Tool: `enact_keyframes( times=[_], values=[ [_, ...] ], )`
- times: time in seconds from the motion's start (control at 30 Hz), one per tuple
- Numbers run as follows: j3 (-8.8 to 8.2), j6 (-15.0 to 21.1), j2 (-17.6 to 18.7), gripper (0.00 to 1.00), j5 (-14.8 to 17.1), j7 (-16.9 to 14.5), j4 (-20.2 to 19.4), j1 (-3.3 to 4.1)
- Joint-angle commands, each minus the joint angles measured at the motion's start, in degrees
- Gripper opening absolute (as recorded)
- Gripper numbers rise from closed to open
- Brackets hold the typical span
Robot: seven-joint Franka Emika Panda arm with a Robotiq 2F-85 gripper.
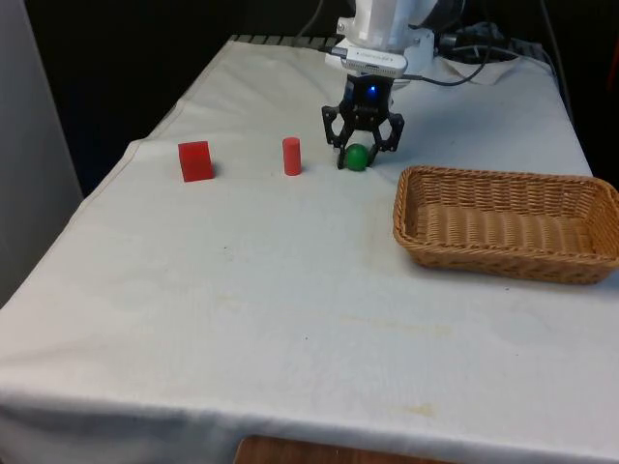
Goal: Pick up the object to the left of the cylinder and place it into the basket.
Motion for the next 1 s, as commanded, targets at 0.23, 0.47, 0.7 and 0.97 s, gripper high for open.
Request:
enact_keyframes(
  times=[0.23,0.47,0.7,0.97],
  values=[
    [0.00,0.00,0.00,0.00,0.00,0.00,0.00,0.00],
    [-1.55,-1.66,-2.69,0.00,-0.40,0.11,-0.06,0.69],
    [-2.35,-4.01,-6.02,0.00,-0.86,0.06,0.11,0.69],
    [-2.01,-7.56,-9.68,0.00,-0.92,0.46,1.26,0.46]
  ],
)
